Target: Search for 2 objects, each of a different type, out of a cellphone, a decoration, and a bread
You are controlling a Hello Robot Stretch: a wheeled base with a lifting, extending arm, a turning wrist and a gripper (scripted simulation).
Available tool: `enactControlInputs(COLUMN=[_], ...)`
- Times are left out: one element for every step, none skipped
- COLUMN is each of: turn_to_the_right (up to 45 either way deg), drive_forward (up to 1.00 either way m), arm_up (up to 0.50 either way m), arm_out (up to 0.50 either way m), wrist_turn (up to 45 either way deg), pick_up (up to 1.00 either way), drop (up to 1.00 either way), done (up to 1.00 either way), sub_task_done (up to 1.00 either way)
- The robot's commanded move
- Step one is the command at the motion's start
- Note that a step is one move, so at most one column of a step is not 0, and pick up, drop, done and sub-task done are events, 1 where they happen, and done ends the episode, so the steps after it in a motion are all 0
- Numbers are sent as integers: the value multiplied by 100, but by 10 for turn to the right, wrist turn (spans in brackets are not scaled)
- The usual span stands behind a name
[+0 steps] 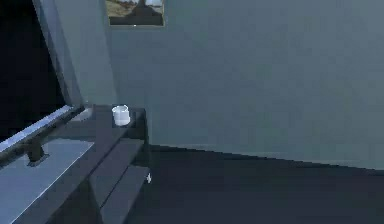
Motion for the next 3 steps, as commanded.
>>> enactControlInputs(turn_to_the_right=[450,300,0], drive_forward=[0,0,100], arm_up=[0,0,0], arm_out=[0,0,0], wrist_turn=[0,0,0], pick_up=[0,0,0], drop=[0,0,0], done=[0,0,0], sub_task_done=[0,0,0])
